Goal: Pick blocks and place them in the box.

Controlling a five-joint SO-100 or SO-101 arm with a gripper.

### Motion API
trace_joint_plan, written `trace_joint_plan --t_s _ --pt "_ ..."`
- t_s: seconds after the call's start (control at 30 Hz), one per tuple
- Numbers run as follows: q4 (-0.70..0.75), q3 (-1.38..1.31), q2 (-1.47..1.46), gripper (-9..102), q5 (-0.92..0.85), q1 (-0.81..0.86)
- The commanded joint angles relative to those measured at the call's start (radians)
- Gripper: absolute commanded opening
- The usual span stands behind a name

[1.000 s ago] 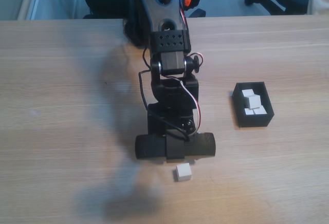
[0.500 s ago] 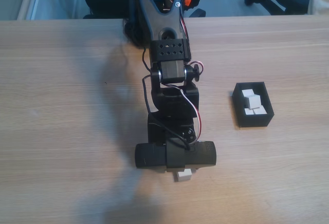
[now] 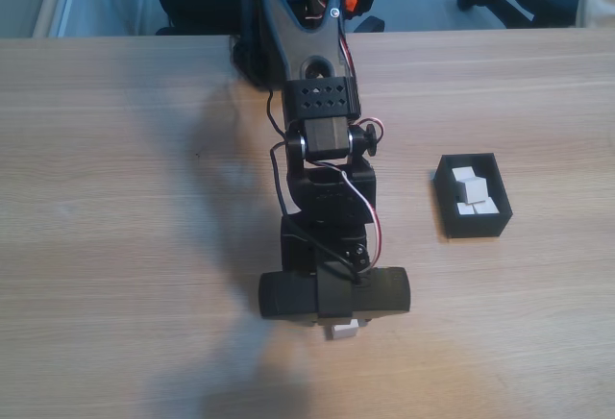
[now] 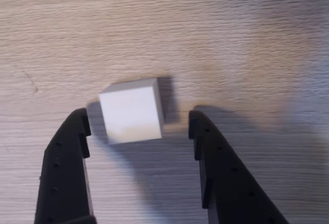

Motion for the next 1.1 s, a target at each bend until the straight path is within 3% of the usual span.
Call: trace_joint_plan --t_s 0.0,0.77,1.07 --pt "-0.014 -0.066 0.008 21 0.008 -0.012" --pt "-0.029 -0.046 0.026 3 0.029 -0.032" --pt "0.095 0.081 0.278 3 0.067 -0.094"
